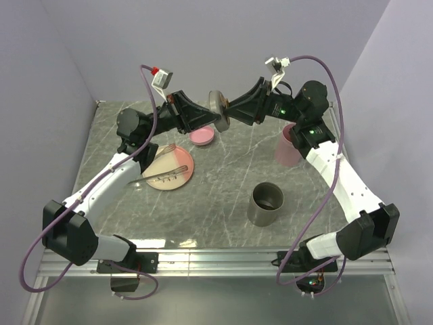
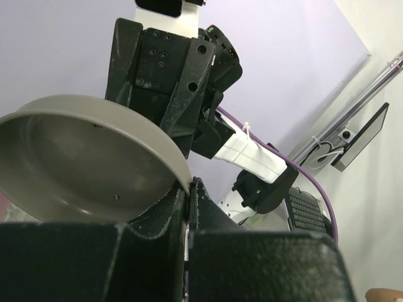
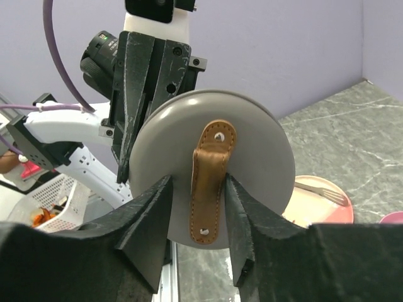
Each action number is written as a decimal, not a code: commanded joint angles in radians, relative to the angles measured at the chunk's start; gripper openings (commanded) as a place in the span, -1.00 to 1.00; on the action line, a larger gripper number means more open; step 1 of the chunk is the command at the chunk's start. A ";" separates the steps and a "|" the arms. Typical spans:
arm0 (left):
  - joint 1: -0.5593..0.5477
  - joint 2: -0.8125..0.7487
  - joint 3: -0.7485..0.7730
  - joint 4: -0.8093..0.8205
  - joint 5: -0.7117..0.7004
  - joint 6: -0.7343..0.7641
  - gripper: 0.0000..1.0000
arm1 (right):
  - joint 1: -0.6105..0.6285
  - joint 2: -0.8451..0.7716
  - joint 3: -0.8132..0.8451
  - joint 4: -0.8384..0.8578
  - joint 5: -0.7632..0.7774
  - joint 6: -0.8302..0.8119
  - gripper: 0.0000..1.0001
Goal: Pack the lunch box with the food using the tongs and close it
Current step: Pick up the box lid from the center of the board, then close the box lid on the packing box.
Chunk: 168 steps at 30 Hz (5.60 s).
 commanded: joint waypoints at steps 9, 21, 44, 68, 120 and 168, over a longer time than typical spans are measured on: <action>-0.061 -0.002 0.000 0.028 0.056 0.040 -0.99 | 0.016 -0.020 0.021 -0.049 -0.063 -0.034 -0.44; -0.024 -0.055 -0.017 -0.169 0.059 0.146 0.24 | -0.044 -0.085 0.038 -0.328 -0.040 -0.207 -1.00; 0.213 -0.097 0.290 -1.367 -0.088 1.003 0.99 | -0.136 -0.136 0.261 -1.699 0.534 -1.256 -1.00; 0.274 -0.143 0.192 -1.539 -0.087 1.153 0.99 | 0.093 -0.155 0.011 -1.669 0.629 -1.137 -1.00; 0.314 -0.137 0.144 -1.480 -0.052 1.085 0.99 | 0.133 -0.185 -0.135 -1.479 0.617 -1.081 -1.00; 0.315 -0.135 0.141 -1.513 -0.047 1.110 0.99 | 0.140 -0.203 -0.177 -1.465 0.574 -1.083 -0.51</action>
